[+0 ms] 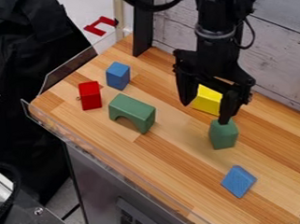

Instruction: Move the green cube to the left

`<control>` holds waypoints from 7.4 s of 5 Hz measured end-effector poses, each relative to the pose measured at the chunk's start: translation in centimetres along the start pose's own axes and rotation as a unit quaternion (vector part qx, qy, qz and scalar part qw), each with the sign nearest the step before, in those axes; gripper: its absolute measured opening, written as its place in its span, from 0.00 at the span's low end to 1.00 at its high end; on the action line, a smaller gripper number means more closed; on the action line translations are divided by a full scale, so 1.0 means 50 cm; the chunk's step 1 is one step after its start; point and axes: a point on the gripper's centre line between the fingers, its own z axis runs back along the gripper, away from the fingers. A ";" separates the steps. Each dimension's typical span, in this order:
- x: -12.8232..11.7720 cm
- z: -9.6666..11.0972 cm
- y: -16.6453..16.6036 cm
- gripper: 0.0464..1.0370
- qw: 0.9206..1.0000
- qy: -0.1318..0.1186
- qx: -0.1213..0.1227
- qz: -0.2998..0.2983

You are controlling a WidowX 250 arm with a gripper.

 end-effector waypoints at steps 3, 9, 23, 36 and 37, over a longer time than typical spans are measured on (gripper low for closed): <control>-0.004 -0.024 -0.015 0.96 0.997 0.010 -0.010 -0.075; 0.028 -0.059 -0.019 0.96 0.985 0.009 -0.033 -0.166; 0.024 0.022 0.216 0.56 0.988 -0.040 0.018 0.150; -0.012 0.054 0.140 0.96 0.984 -0.043 0.070 0.158; -0.023 0.041 0.115 0.96 0.987 -0.031 0.048 0.148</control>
